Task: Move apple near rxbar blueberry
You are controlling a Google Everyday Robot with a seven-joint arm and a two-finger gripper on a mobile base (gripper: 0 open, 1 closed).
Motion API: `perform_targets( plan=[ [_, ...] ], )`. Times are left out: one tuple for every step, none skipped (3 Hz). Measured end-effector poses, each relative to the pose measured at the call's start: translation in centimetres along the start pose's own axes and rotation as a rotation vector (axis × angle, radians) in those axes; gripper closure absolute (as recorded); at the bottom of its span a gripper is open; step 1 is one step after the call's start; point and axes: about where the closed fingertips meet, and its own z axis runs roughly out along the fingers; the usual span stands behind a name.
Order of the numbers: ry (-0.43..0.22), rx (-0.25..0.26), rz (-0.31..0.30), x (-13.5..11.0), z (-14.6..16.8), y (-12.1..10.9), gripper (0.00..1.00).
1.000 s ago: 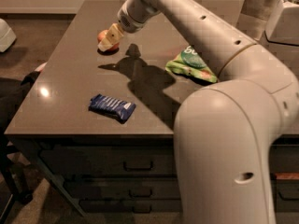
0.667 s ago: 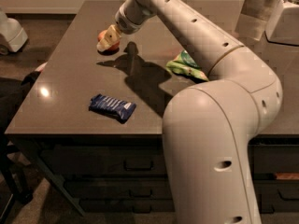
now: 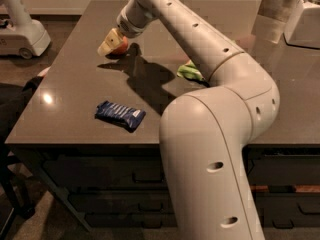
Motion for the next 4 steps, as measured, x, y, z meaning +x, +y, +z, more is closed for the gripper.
perform_targets(
  plan=[
    [0.007, -0.019, -0.012, -0.5, 1.0, 0.5, 0.18],
    [-0.022, -0.035, -0.022, -0.9, 0.6, 0.8, 0.49],
    [-0.080, -0.048, -0.018, -1.0, -1.1, 1.3, 0.72],
    [-0.126, -0.079, -0.047, -0.4, -4.1, 3.1, 0.95]
  ],
)
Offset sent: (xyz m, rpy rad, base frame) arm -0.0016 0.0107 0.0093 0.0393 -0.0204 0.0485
